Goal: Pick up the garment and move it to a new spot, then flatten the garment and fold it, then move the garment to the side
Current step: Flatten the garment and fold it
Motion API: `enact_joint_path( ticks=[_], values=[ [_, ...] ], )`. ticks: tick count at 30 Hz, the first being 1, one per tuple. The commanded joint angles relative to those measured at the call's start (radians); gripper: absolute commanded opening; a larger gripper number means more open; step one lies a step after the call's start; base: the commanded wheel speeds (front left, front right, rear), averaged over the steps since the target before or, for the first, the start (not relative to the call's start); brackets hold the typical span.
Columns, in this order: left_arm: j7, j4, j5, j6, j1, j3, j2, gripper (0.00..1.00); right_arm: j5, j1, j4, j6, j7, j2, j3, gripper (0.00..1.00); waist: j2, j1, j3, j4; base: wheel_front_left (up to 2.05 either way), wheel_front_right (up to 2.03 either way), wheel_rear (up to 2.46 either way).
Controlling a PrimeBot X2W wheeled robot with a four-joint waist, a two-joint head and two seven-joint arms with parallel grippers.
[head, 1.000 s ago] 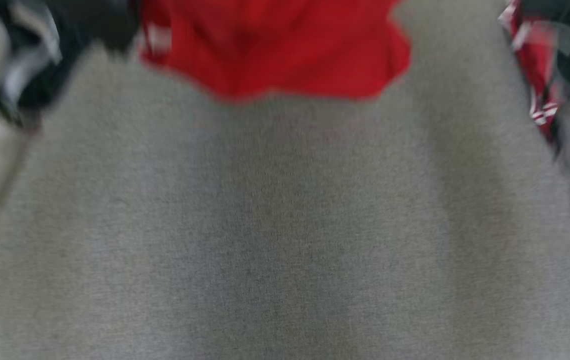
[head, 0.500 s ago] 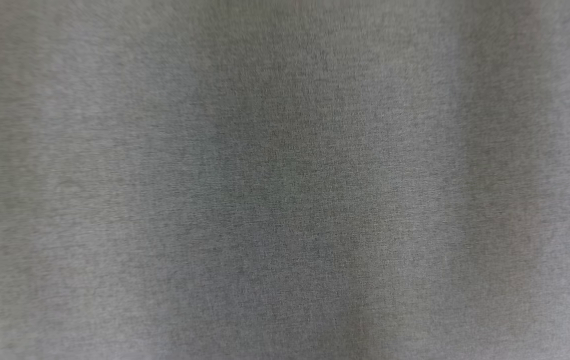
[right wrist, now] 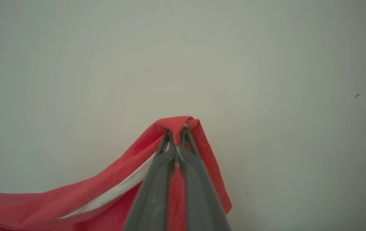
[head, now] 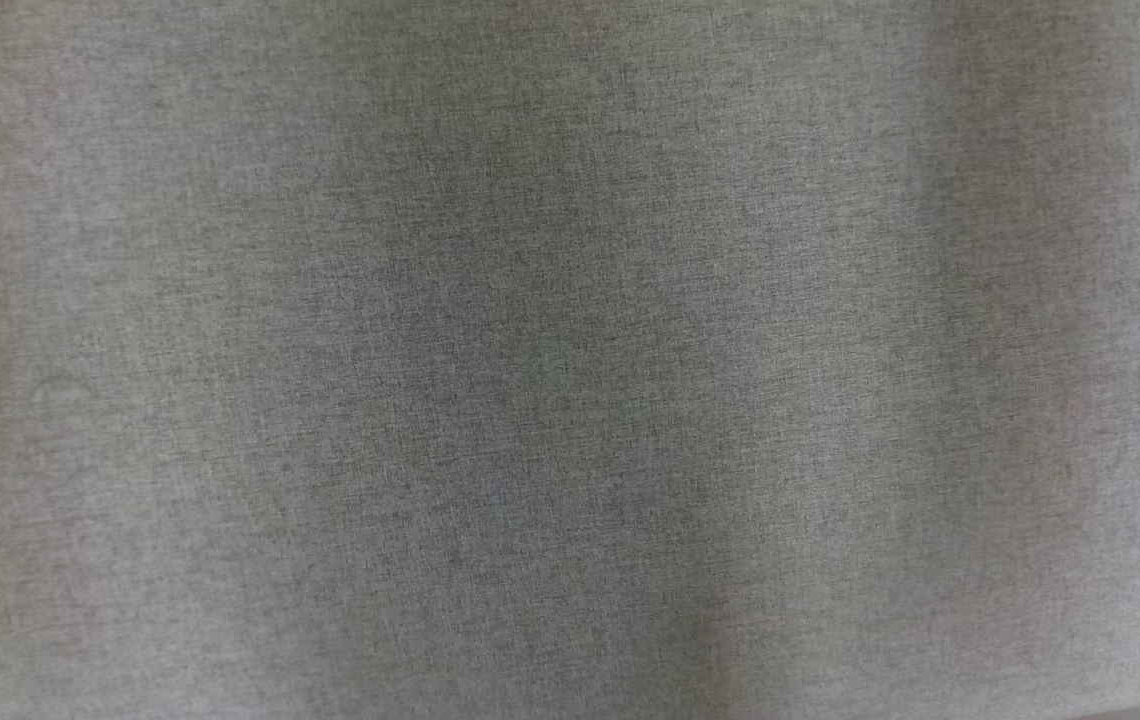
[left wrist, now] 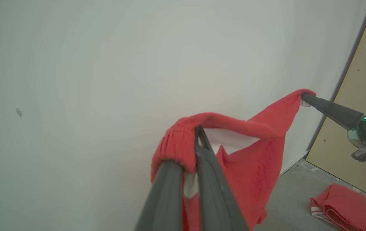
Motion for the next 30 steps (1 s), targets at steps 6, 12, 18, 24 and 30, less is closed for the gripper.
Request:
enact_joint_path(
  ticks=[6,12,18,24,30],
  values=[
    [-0.078,-0.053,-0.042,0.002,0.104,-0.092,0.057,0.0,0.068,0.135,-0.037,0.003,-0.001,-0.015,0.079,0.0,-0.0002,-0.0001,-0.058,0.002,0.0,0.0,0.0],
    [-0.133,-0.15,-0.068,0.002,0.304,-0.125,0.12,0.0,0.183,0.377,-0.157,0.003,0.014,-0.042,0.161,0.0,-0.0002,-0.0001,-0.155,0.003,0.0,0.0,0.0],
    [-0.143,-0.259,-0.046,0.029,0.535,-0.06,0.162,0.0,0.276,0.632,-0.304,0.003,0.022,-0.078,0.21,0.0,-0.0002,-0.0001,-0.241,-0.004,0.0,0.0,0.0],
    [-0.143,-0.43,0.06,0.108,0.901,0.068,0.16,0.0,0.366,0.966,-0.482,0.003,0.03,-0.131,0.206,0.0,-0.0002,-0.0001,-0.34,0.007,0.0,0.0,0.0],
    [-0.142,-0.558,0.173,0.159,1.224,0.131,0.133,0.0,0.392,1.278,-0.612,0.003,0.049,-0.145,0.18,0.0,-0.0002,-0.0001,-0.413,0.011,0.0,0.0,0.0]
  ],
)
